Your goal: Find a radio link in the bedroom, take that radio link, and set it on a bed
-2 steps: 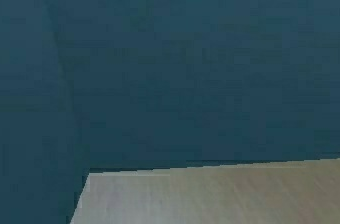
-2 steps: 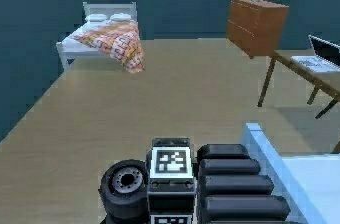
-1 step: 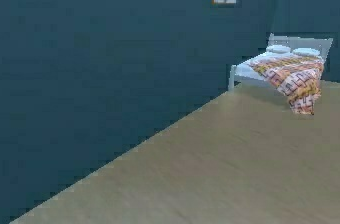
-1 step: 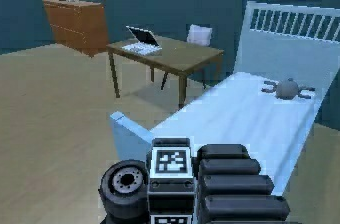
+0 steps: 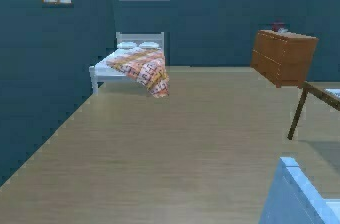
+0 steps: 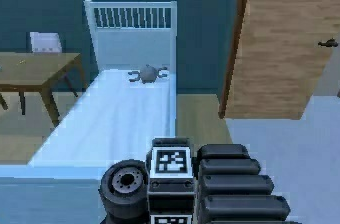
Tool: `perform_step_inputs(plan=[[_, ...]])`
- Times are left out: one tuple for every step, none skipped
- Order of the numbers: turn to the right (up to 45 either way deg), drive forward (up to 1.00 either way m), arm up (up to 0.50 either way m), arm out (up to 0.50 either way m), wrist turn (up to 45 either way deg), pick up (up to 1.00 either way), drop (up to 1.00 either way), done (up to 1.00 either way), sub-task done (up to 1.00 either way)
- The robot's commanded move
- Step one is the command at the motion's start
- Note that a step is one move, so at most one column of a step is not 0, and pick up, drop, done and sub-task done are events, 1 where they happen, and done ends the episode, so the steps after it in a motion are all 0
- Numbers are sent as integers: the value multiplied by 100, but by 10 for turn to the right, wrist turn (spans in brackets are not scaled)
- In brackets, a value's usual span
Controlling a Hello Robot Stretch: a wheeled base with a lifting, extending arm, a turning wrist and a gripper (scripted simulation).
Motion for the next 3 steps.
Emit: perform_step_inputs(plan=[[0,100,0,0,0,0,0,0,0],[30,0,0,0,0,0,0,0,0],[0,15,0,0,0,0,0,0,0]])
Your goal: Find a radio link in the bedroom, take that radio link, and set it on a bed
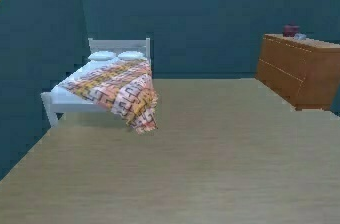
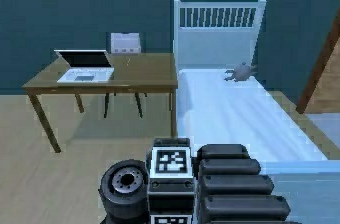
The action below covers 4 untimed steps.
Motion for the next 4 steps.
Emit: perform_step_inputs(plan=[[150,0,0,0,0,0,0,0,0],[0,100,0,0,0,0,0,0,0],[0,100,0,0,0,0,0,0,0],[0,5,0,0,0,0,0,0,0]])
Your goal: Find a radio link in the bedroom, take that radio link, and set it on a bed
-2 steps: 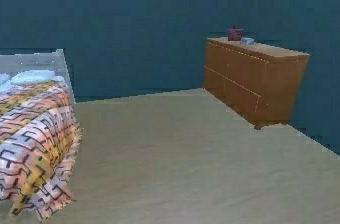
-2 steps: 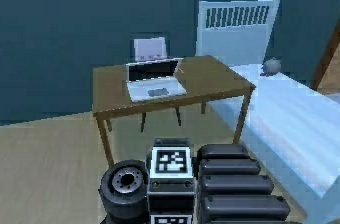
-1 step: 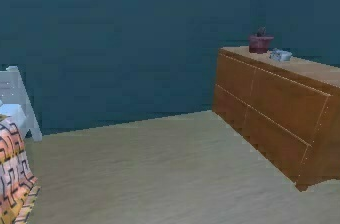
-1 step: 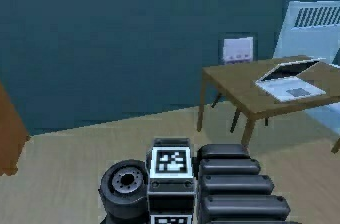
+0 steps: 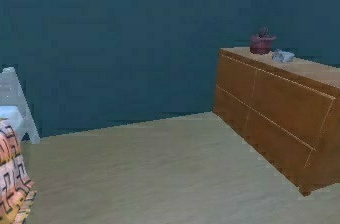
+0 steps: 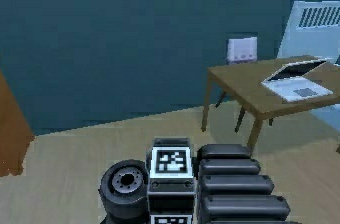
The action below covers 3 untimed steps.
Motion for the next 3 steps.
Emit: perform_step_inputs(plan=[[-210,0,0,0,0,0,0,0,0],[0,100,0,0,0,0,0,0,0],[0,40,0,0,0,0,0,0,0]])
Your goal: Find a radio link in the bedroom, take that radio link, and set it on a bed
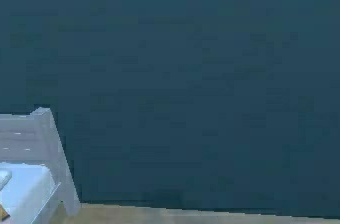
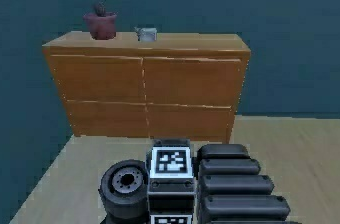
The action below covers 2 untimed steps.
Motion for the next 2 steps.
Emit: perform_step_inputs(plan=[[-450,0,0,0,0,0,0,0,0],[-330,0,0,0,0,0,0,0,0]])
